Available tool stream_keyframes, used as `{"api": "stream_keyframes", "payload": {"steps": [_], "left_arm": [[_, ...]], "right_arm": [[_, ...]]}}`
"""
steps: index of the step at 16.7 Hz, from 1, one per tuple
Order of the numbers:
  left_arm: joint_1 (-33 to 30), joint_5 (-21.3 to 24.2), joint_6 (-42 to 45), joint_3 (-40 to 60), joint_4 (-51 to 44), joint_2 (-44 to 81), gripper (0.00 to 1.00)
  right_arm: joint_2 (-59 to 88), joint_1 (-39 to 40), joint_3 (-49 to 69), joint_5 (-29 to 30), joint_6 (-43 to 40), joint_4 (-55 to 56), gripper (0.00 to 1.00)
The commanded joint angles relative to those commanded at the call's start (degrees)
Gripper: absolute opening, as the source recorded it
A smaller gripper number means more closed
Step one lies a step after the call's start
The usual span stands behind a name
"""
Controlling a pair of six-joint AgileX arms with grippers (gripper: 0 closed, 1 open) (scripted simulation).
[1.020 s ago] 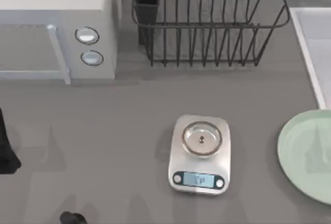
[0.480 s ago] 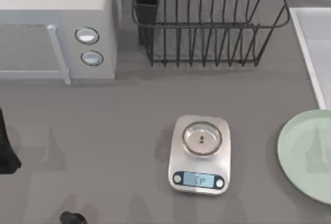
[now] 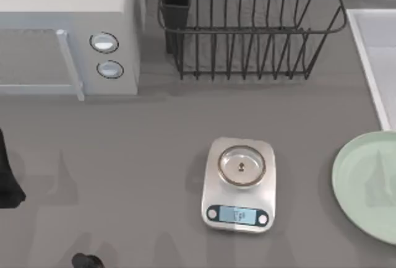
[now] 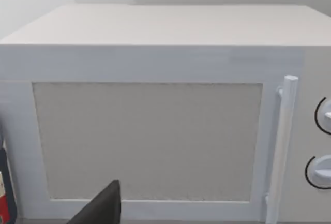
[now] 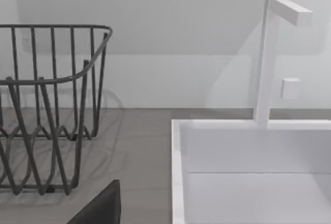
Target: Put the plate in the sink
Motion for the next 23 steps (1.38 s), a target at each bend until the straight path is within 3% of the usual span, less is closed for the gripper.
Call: {"api": "stream_keyframes", "payload": {"steps": [7,11,23], "left_arm": [[0.0,0.0,0.0,0.0,0.0,0.0,1.0],[0.0,0.0,0.0,0.0,0.0,0.0,1.0],[0.0,0.0,0.0,0.0,0.0,0.0,1.0]], "right_arm": [[0.63,0.19,0.59,0.0,0.2,-0.51,1.0],[9.15,2.52,7.88,0.0,2.6,-6.81,1.0],[71.07,16.47,51.25,0.01,17.0,-44.48,1.0]]}}
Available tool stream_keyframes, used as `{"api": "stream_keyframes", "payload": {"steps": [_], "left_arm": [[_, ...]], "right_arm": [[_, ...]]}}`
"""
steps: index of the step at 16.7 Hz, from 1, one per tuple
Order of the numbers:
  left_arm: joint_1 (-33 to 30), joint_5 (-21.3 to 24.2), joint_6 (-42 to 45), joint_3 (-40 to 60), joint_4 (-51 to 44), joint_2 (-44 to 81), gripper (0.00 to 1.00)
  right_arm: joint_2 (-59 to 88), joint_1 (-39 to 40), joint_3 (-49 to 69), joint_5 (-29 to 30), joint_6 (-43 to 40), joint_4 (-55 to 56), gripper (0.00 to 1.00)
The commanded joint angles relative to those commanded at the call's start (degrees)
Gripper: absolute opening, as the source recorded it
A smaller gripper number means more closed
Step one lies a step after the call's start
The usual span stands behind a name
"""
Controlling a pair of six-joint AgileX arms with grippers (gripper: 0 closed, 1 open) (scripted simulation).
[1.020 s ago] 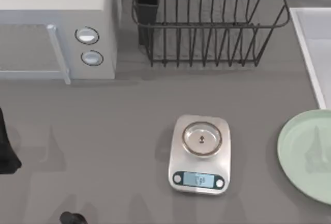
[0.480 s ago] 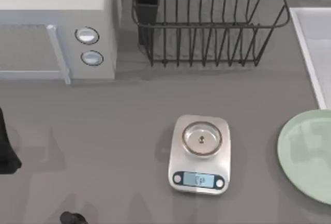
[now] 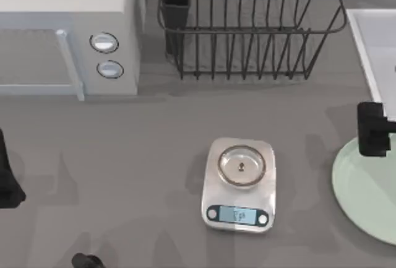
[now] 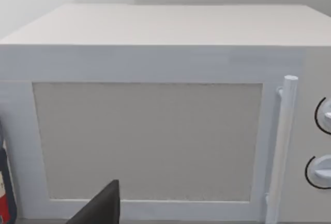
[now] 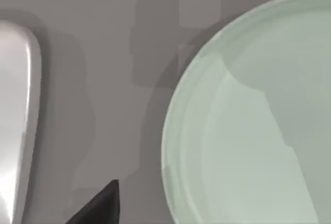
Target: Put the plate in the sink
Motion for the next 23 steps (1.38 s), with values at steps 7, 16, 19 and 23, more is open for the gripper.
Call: {"api": "stream_keyframes", "payload": {"steps": [7,16,19,23], "left_arm": [[0.0,0.0,0.0,0.0,0.0,0.0,1.0],[0.0,0.0,0.0,0.0,0.0,0.0,1.0],[0.0,0.0,0.0,0.0,0.0,0.0,1.0],[0.0,0.0,0.0,0.0,0.0,0.0,1.0]], "right_arm": [[25.85,5.63,17.55,0.0,5.81,-15.21,1.0],[28.48,5.94,18.53,-0.02,6.34,-15.67,1.0],[30.86,6.0,15.37,0.0,6.4,-10.14,1.0],[35.65,5.92,9.33,0.16,6.55,0.98,1.0]]}}
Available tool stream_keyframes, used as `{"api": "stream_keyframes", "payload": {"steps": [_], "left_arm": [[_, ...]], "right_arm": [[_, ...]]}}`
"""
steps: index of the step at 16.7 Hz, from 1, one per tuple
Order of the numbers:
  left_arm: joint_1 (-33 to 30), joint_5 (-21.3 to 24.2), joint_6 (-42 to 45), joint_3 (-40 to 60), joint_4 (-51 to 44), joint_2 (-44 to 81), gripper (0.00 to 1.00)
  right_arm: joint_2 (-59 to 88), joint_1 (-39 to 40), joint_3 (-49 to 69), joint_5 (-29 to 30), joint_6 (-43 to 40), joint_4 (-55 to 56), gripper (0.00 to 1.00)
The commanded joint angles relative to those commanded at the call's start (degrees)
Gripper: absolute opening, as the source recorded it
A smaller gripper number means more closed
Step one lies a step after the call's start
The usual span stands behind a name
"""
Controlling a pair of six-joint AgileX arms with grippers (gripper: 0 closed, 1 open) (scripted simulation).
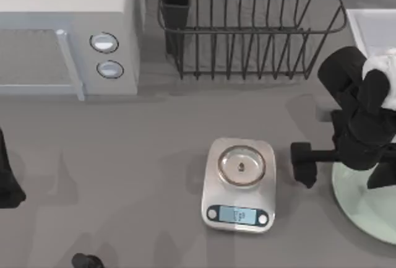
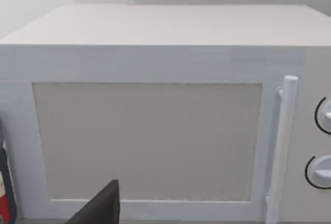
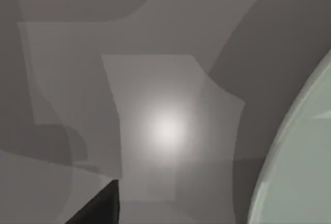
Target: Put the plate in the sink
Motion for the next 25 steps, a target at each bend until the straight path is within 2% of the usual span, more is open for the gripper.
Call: {"api": "stream_keyframes", "payload": {"steps": [3,7,20,25], "left_arm": [[0.0,0.0,0.0,0.0,0.0,0.0,1.0],[0.0,0.0,0.0,0.0,0.0,0.0,1.0],[0.0,0.0,0.0,0.0,0.0,0.0,1.0],[0.0,0.0,0.0,0.0,0.0,0.0,1.0]], "right_arm": [[2.52,0.32,-2.73,-0.07,0.13,4.9,1.0],[2.76,0.43,-2.91,-0.11,0.15,5.31,1.0],[2.76,0.43,-2.91,-0.11,0.15,5.31,0.02],[2.76,0.43,-2.91,-0.11,0.15,5.31,0.0]]}}
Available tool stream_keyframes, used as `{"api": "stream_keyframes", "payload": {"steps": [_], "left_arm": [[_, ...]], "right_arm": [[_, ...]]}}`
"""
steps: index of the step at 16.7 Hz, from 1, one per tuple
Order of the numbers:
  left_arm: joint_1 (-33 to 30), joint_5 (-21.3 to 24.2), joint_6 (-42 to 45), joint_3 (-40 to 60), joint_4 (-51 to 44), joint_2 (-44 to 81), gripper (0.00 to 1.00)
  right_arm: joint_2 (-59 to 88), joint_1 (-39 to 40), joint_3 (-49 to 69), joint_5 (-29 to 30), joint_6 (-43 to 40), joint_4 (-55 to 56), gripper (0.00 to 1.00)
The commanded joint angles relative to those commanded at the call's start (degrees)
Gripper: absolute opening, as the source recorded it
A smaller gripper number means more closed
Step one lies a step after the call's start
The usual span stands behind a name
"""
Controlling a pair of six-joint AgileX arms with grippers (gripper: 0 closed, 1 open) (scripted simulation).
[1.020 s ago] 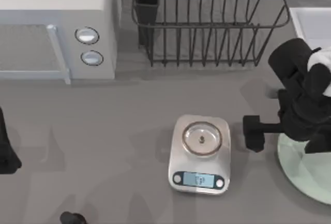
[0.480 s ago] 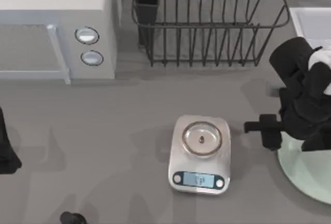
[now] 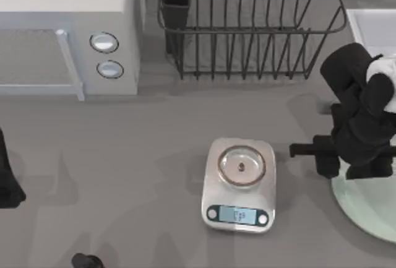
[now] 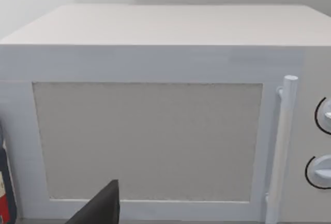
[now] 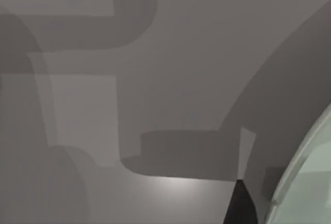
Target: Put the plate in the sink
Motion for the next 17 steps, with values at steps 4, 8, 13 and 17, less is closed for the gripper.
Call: {"api": "stream_keyframes", "payload": {"steps": [4,8,13,17], "left_arm": [[0.0,0.0,0.0,0.0,0.0,0.0,1.0],[0.0,0.0,0.0,0.0,0.0,0.0,1.0],[0.0,0.0,0.0,0.0,0.0,0.0,1.0],[0.0,0.0,0.0,0.0,0.0,0.0,1.0]], "right_arm": [[-4.04,-0.72,1.69,0.3,-0.06,0.21,0.0],[-3.64,-1.05,5.59,0.49,0.03,-3.77,0.0],[-3.44,-0.76,23.31,0.35,0.07,-22.05,0.0],[-4.5,-0.8,41.14,0.23,-0.17,-41.76,0.0]]}}
